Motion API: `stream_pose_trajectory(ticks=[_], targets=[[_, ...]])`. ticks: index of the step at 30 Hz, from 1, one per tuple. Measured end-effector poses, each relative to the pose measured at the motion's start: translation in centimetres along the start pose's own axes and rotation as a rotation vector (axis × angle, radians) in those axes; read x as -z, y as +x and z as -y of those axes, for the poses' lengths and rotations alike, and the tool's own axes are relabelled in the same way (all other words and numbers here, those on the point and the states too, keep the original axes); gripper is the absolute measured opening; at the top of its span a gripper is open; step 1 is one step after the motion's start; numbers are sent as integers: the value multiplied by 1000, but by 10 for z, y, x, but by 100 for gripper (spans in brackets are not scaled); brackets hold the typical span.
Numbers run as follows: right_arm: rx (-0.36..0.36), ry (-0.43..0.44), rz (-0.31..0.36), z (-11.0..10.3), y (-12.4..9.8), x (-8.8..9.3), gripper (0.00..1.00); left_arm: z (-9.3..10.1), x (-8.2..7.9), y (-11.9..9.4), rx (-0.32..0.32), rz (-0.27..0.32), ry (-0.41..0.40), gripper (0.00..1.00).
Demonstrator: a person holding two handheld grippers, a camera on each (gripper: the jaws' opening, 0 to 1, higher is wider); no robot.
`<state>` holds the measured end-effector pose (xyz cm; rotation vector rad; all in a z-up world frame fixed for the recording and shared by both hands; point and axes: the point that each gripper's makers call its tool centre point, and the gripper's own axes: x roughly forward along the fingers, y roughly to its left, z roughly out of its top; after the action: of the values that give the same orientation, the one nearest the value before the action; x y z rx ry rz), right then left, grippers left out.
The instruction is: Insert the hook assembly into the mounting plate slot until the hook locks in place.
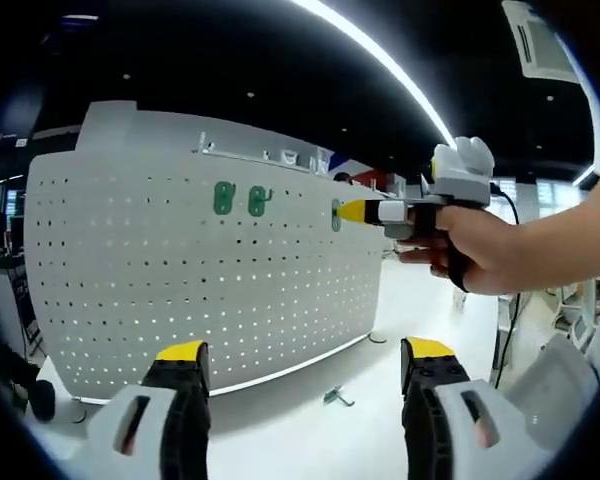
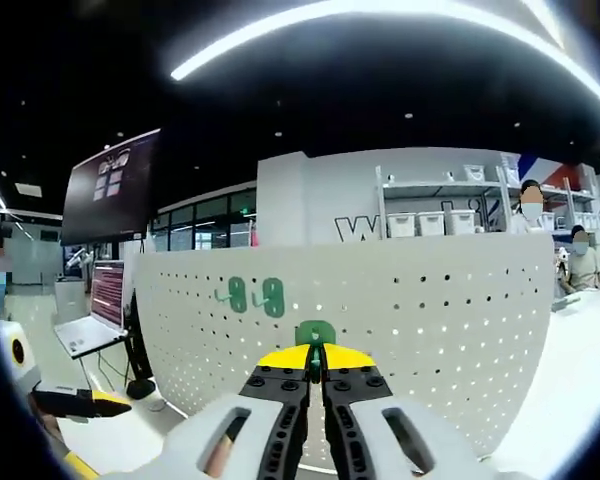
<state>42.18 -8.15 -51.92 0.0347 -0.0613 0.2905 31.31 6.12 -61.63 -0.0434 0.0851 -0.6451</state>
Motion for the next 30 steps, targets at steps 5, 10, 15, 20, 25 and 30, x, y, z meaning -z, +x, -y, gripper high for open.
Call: stream_pose_trajectory(ticks=[5,10,15,20,25,30], targets=[[11,3,8,1,10,-6,1,-4,-3,-3,-13,9,1,81],[22,5,19,0,20,-10,1,-8,-6,-6,-30,22,3,81],[32,7,27,0,26,-11,1,-13,-7,-9,-44,25,-7,81],[46,11,31,2,33,-12,1,-17,-11,-10,-57,36,-5,81],[54,19,36,2,40,-15,1,-18,-12,-11,-61,38,-3,81],[65,15,39,4,47,-16,1,-19,-13,-12,-66,42,-1,81]])
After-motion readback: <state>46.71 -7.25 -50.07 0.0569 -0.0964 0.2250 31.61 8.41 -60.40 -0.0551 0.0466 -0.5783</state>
